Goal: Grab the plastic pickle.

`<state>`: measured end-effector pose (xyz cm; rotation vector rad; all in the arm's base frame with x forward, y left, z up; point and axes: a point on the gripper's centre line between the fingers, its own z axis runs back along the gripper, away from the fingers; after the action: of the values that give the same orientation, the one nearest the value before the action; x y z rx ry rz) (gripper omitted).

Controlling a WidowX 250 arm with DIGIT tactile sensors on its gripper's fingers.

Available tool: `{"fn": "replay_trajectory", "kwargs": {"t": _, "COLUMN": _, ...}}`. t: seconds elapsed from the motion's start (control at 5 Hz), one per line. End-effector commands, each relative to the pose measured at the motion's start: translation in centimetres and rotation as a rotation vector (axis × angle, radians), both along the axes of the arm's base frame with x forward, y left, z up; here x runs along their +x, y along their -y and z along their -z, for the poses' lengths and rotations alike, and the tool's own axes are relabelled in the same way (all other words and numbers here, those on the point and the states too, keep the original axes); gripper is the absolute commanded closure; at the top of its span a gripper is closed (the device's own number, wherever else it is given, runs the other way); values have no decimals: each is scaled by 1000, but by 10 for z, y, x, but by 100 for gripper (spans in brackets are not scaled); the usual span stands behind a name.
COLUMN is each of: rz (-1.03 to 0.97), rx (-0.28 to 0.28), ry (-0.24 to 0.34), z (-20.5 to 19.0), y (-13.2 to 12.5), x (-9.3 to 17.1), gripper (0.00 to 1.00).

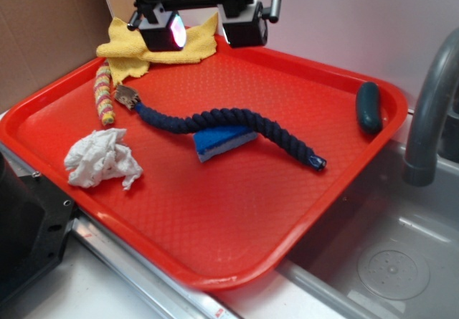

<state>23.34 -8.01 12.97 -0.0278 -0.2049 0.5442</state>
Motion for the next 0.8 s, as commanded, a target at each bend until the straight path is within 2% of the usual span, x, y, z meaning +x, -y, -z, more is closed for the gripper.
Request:
{"fn": "replay_trajectory", "kwargs": {"t": 0.0, "rz": -12, "rx": -18, "ry": 50, "z": -19, "y": -4, "x": 15, "gripper": 0}}
{"fn": "replay_trajectory", "kwargs": {"t": 0.2, "rz": 4, "rx": 67, "ry": 67, "z": 4, "y": 21, "x": 46, "gripper": 0}}
{"fn": "replay_trajectory", "kwargs": {"t": 0.4, "rz": 22, "rx": 41, "ry": 158, "z": 7, "y": 35, "x": 69, "gripper": 0}}
{"fn": "replay_trajectory", "kwargs": {"t": 0.6, "rz": 66, "rx": -19, "ry": 213, "z": 18, "y": 49, "x": 87, "gripper": 0}}
